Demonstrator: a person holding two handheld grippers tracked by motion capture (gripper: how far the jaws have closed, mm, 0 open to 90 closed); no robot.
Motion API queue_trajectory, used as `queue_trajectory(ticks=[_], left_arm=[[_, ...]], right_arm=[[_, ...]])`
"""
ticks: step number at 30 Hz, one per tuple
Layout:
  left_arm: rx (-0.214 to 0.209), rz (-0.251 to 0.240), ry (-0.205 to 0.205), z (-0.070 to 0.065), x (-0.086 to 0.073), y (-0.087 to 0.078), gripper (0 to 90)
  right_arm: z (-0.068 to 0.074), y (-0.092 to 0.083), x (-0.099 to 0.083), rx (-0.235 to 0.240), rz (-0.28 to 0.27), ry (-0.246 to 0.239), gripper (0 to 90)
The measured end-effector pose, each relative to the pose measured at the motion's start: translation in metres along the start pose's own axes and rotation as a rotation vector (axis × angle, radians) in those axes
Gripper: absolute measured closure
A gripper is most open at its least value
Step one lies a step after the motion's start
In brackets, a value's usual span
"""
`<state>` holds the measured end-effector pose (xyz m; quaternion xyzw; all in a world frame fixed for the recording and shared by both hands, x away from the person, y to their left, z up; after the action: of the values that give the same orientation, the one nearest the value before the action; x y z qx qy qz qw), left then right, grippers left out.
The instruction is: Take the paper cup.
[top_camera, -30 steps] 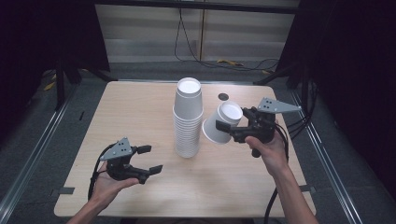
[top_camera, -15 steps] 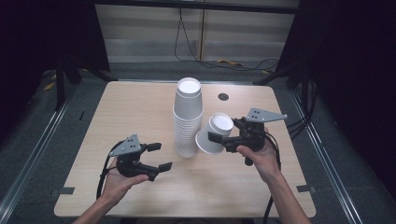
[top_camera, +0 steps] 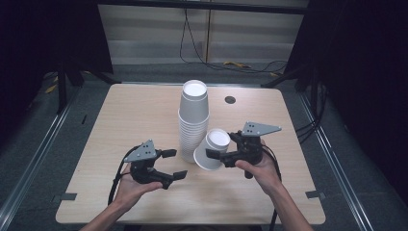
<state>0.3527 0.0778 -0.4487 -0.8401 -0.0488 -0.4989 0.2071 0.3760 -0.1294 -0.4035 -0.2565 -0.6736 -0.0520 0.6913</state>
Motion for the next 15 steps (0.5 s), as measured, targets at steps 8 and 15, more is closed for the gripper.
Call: queue_trajectory(ticks=[8, 15], left_arm=[[-0.038, -0.029, -0.004, -0.003, -0.001, 0.000, 15.5], [-0.055, -0.021, 0.003, -0.007, -0.002, 0.002, 15.6]], right_arm=[[0.008, 0.012, -0.006, 0.053, -0.015, 0.016, 21.6], [0.016, 0.018, -0.006, 0.112, -0.040, 0.032, 21.8]])
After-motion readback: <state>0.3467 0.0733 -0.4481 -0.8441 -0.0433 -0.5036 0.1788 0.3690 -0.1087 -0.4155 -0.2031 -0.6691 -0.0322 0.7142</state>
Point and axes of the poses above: each handheld gripper's, and its own axes: y roughly forward along the jaws, x roughly out of its top, z roughly to its left, the point moved 6 cm from there along y, roughly forward along the jaws, and after that the axes turned 15 degrees about -y, right-handed, at the moved point
